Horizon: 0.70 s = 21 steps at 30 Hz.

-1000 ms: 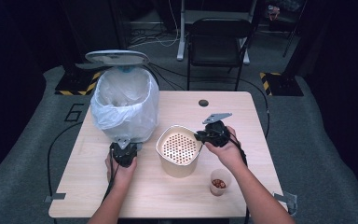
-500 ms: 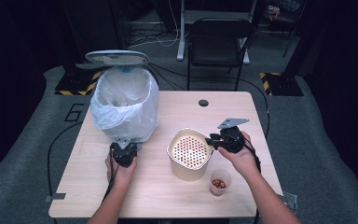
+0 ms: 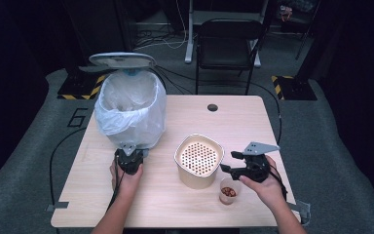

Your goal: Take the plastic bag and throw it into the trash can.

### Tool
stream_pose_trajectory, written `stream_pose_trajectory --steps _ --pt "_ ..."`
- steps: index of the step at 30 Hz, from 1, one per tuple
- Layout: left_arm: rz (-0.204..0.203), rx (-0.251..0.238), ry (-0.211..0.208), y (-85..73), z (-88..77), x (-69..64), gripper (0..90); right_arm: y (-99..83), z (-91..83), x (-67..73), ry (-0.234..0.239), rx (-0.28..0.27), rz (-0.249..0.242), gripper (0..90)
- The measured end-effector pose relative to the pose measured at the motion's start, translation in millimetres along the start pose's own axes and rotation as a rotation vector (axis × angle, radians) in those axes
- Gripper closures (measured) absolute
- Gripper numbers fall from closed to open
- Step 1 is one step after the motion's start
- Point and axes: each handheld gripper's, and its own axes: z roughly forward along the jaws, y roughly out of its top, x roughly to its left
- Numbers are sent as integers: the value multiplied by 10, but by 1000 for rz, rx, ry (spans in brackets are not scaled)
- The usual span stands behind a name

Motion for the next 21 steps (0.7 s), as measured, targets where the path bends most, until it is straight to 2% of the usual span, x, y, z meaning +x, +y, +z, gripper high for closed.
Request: stream_pose_trajectory --steps 2,3,4,5,6,7,8,10,11,12,15,16,19,20,21 --pt "-7 1 -3 -1 0 -5 693 -76 -33 54 -6 0 -12 294" --pt "5 2 3 1 -2 3 693 -110 -48 79 -7 0 -12 288" --pt "-19 1 -7 -4 1 -12 693 -142 -63 99 -3 -2 -15 284" --pt "-5 0 -1 -1 0 -4 693 -174 -76 119 1 -5 -15 273" --pt "-20 -3 -7 -4 4 -13 693 -205 -88 141 3 -6 -10 261" --pt "8 1 4 1 -2 5 693 -235 -97 161 4 -6 -10 248" --pt "-18 1 -7 -3 2 -12 693 -265 -106 183 4 -8 -8 234" --pt "-21 -3 -7 -4 4 -13 693 -316 -116 212 6 -6 -12 207" --pt "11 2 5 2 -3 7 693 -342 -121 230 8 -3 3 198" --pt "-18 -3 -7 -3 4 -11 693 -365 -123 234 8 -6 -4 189" --pt "-4 -1 -2 -1 1 -2 693 -405 -125 258 2 -3 4 162" --pt "-17 -4 -4 -3 4 -10 693 -443 -119 272 3 -6 0 148" --pt "-20 -3 -7 -4 4 -12 693 -493 -101 311 4 -3 7 143" --pt "2 -3 5 1 -1 2 693 -508 -91 321 9 1 5 144" --pt "-14 -4 0 -2 2 -8 693 -525 -85 333 12 6 4 143"
